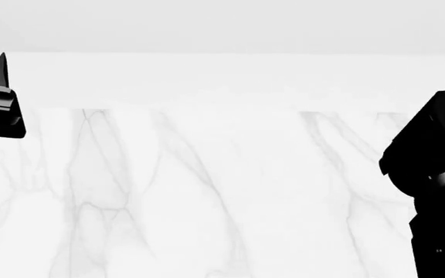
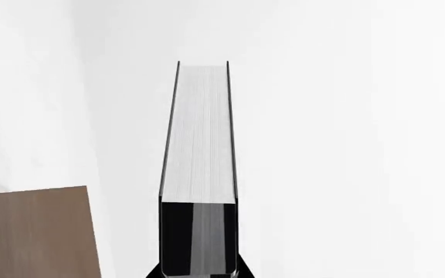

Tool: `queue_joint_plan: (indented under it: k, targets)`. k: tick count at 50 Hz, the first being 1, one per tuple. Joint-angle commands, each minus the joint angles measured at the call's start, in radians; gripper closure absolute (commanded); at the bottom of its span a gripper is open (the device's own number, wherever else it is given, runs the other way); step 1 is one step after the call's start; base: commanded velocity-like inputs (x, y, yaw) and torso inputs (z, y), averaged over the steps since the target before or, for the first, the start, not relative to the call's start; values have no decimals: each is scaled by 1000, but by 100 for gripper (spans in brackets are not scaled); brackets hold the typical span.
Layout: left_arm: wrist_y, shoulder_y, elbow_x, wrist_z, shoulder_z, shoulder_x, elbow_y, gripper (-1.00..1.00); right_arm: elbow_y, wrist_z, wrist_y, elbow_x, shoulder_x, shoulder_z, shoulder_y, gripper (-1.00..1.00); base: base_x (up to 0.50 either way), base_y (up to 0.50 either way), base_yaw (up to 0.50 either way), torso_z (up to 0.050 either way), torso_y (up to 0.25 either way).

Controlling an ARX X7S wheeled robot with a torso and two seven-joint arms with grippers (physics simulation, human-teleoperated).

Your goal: Pick up the book on the left and place it on top of the shelf.

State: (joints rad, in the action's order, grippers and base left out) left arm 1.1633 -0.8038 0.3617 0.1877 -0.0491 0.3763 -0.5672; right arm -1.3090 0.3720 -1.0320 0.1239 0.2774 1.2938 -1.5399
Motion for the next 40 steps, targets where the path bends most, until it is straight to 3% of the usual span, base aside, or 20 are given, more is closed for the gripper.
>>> queue_joint_plan:
  k: [1, 14, 40]
  targets:
    - [-1, 2, 5, 3, 4, 2, -4, -100, 0, 9, -119, -118, 61, 32, 14, 100, 0, 0, 0, 0, 0]
    - [-1, 13, 11, 5, 14, 8, -12, -100, 0, 32, -220, -118, 88, -16, 64, 100, 0, 0, 0, 0, 2]
    - [-8, 24, 18, 11, 20, 14, -13, -100, 0, 65, -201, -123, 102, -149, 131, 100, 0, 0, 0, 1, 1]
